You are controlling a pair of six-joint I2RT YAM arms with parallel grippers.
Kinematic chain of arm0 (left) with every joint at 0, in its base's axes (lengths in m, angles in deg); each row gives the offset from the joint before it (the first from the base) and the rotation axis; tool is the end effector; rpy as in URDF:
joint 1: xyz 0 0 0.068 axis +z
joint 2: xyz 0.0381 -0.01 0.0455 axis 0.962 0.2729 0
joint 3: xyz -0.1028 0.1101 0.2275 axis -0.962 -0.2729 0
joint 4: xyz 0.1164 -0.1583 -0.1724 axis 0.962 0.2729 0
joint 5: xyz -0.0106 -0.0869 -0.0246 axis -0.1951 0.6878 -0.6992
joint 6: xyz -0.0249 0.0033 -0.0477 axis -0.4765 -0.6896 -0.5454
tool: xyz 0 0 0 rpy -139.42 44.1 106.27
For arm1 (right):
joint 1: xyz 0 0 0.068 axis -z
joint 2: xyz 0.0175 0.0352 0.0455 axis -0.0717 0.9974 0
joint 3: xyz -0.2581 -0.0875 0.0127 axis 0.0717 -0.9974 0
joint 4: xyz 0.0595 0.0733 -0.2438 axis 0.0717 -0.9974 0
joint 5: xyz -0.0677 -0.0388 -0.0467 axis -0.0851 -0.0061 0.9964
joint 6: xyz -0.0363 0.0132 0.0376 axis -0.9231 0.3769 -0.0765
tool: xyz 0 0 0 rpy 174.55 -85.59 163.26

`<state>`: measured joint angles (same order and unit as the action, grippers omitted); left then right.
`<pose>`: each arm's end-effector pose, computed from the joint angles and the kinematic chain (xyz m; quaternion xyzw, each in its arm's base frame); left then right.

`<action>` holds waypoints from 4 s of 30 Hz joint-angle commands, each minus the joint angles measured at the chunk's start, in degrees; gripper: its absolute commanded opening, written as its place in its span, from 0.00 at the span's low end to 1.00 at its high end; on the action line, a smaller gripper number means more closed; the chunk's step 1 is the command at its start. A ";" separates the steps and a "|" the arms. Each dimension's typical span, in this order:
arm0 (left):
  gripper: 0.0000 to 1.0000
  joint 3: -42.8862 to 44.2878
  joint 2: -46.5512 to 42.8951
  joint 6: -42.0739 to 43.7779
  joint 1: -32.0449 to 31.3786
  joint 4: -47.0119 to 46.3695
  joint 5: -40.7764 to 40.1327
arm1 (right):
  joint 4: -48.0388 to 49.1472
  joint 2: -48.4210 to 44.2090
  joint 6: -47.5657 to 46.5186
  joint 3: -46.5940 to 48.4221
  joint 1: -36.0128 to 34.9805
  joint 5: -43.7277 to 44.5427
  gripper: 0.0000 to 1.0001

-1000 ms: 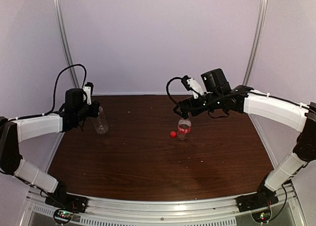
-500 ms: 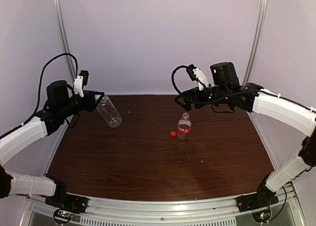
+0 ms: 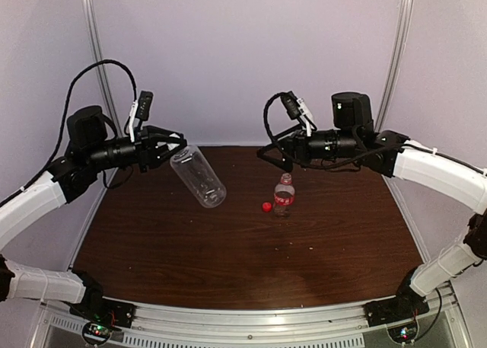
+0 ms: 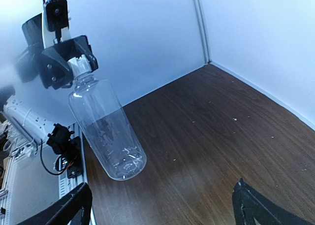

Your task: Unscrew the bottle caps

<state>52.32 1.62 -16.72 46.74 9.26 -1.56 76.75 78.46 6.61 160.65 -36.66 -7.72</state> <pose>0.2063 -0.1322 0.3705 0.2868 0.6681 -0.4681 0.5023 0.2364 0.2303 0.3765 -0.3818 0.6853 0.4511 0.4254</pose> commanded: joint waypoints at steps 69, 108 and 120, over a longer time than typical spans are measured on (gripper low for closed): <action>0.85 -5.84 2.65 -7.22 -15.64 -24.93 8.57 | 15.20 6.56 -5.08 -6.68 -14.16 -25.67 0.41; 0.00 -5.47 3.78 -15.00 -17.21 -24.23 4.26 | 6.97 5.20 -6.47 -3.41 -13.55 -12.36 0.35; 0.00 0.20 1.23 -16.66 -25.14 -6.12 -31.79 | 3.41 5.86 -6.43 -1.05 -13.54 5.29 0.35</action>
<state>50.35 3.63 -32.48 22.57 -0.02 -22.98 81.76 84.78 -0.73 158.03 -51.00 -11.61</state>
